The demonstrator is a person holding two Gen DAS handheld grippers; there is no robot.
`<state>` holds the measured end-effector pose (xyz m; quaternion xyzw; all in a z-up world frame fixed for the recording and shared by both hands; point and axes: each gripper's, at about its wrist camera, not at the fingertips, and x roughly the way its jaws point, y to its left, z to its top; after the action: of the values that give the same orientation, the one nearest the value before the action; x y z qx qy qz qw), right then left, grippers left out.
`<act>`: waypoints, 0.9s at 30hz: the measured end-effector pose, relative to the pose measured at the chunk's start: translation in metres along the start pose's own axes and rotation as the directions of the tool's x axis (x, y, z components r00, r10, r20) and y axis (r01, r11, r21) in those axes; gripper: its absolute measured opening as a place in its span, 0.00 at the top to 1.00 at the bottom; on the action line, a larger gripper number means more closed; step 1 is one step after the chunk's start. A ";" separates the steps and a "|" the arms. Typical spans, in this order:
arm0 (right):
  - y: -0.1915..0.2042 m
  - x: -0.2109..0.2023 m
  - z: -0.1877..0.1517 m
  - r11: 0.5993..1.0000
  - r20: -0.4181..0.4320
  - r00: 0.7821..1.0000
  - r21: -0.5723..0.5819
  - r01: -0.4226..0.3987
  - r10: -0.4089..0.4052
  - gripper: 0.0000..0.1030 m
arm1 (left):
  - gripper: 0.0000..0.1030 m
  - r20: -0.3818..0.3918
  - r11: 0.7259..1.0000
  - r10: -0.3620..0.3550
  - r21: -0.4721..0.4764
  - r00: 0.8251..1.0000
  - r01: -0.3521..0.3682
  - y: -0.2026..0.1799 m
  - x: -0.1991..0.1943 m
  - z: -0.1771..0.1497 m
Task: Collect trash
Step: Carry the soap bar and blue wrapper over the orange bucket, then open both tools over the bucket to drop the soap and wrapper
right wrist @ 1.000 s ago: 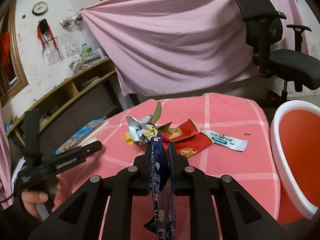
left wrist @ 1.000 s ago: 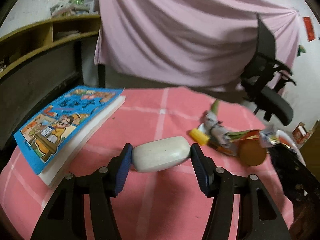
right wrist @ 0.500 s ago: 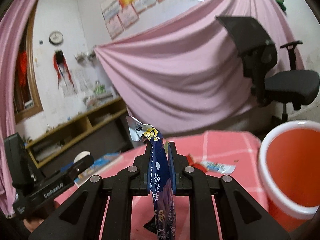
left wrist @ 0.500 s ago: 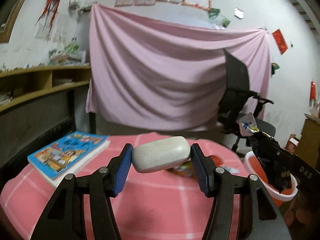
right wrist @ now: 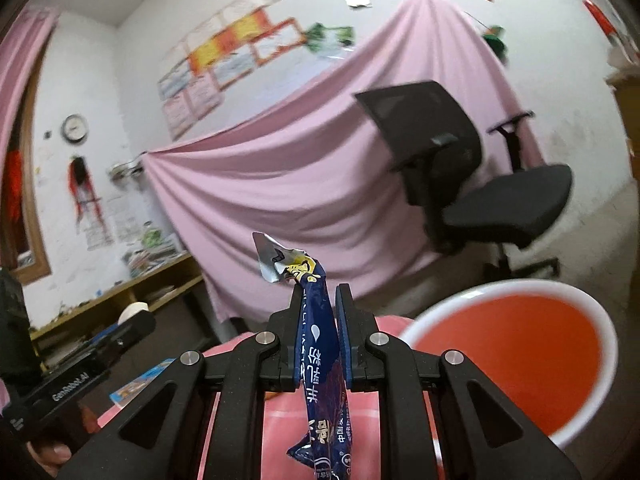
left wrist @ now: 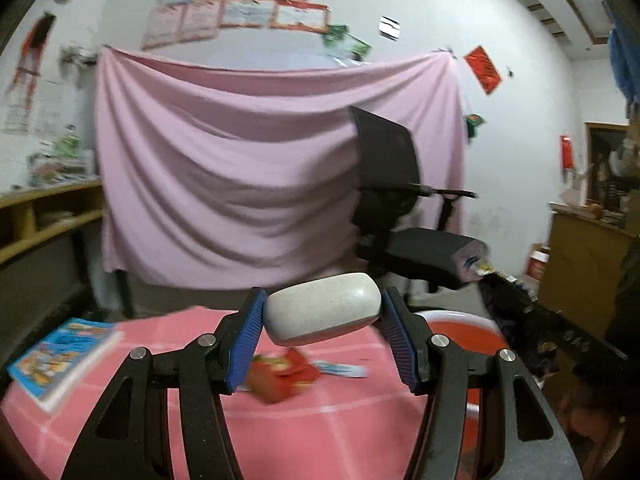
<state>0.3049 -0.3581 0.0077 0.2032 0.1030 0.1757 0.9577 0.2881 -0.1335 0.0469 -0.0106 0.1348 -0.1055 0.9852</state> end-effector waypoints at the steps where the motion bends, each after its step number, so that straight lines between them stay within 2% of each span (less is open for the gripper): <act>1: -0.007 -0.002 0.001 1.000 -0.006 1.000 0.020 0.009 -0.009 0.88 | 0.49 -0.013 1.000 -0.026 -0.007 1.000 0.026 -0.006 0.006 0.003; 5: -0.038 -0.003 0.007 0.991 -0.033 0.997 0.104 0.079 -0.076 0.88 | 0.49 -0.092 0.993 -0.114 -0.045 0.989 0.110 -0.034 0.034 0.011; 9: -0.066 -0.001 0.012 0.975 -0.067 0.992 0.188 0.118 -0.107 0.87 | 0.49 -0.176 0.983 -0.175 -0.087 0.969 0.161 -0.058 0.067 0.014; 14: -0.104 0.001 0.005 0.933 -0.155 0.975 0.299 0.198 -0.158 0.86 | 0.49 -0.278 0.980 -0.195 -0.094 0.941 0.175 -0.088 0.102 0.003; 18: -0.126 0.000 0.000 0.897 -0.209 0.960 0.362 0.253 -0.186 0.86 | 0.49 -0.367 0.977 -0.210 -0.097 0.906 0.188 -0.107 0.122 -0.011; 19: -0.128 -0.001 0.000 0.892 -0.212 0.959 0.372 0.256 -0.187 0.83 | 0.49 -0.389 0.977 -0.211 -0.093 0.897 0.189 -0.112 0.128 -0.013; 22: -0.137 -0.007 0.001 0.880 -0.210 0.958 0.395 0.264 -0.193 0.70 | 0.48 -0.423 0.980 -0.199 -0.084 0.884 0.181 -0.115 0.134 -0.022; 27: -0.141 -0.013 0.002 0.875 -0.203 0.960 0.408 0.261 -0.192 0.67 | 0.45 -0.451 0.976 -0.214 -0.129 0.867 0.174 -0.102 0.135 -0.033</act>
<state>0.3352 -0.4848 -0.0489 0.3820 0.2373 0.0504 0.8918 0.3850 -0.2616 -0.0154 -0.0401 0.3680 -0.1977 0.9077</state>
